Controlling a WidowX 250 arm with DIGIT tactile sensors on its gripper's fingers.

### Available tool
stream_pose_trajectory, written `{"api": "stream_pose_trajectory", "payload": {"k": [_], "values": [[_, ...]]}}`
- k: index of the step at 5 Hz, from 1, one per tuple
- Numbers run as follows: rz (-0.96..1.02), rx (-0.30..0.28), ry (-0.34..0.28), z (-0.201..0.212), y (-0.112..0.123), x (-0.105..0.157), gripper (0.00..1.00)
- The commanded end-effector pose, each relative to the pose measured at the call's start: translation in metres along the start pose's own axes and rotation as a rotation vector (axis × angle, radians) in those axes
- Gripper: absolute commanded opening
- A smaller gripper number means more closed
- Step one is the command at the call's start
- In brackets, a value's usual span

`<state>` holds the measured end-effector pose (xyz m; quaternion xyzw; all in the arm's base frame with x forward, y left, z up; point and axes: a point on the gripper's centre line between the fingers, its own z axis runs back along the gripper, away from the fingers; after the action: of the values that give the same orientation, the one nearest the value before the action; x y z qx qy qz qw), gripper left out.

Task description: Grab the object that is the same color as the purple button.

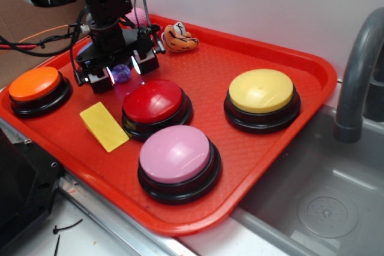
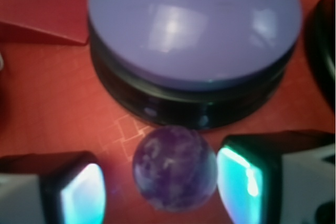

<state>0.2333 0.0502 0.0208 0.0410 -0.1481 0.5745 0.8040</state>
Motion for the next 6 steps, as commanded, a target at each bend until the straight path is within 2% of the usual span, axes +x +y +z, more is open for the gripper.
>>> {"api": "stream_pose_trajectory", "payload": {"k": [1, 2, 3, 4, 5, 6], "values": [[-0.064, -0.059, 0.001, 0.004, -0.006, 0.005, 0.00], [-0.259, -0.130, 0.057, 0.026, -0.012, -0.002, 0.00], [-0.430, -0.148, 0.113, 0.057, -0.018, -0.003, 0.00], [-0.658, -0.149, 0.217, 0.098, -0.025, 0.006, 0.00], [-0.808, -0.175, 0.268, 0.135, -0.038, 0.012, 0.00], [-0.901, -0.174, 0.256, 0.163, -0.043, 0.020, 0.00]]}}
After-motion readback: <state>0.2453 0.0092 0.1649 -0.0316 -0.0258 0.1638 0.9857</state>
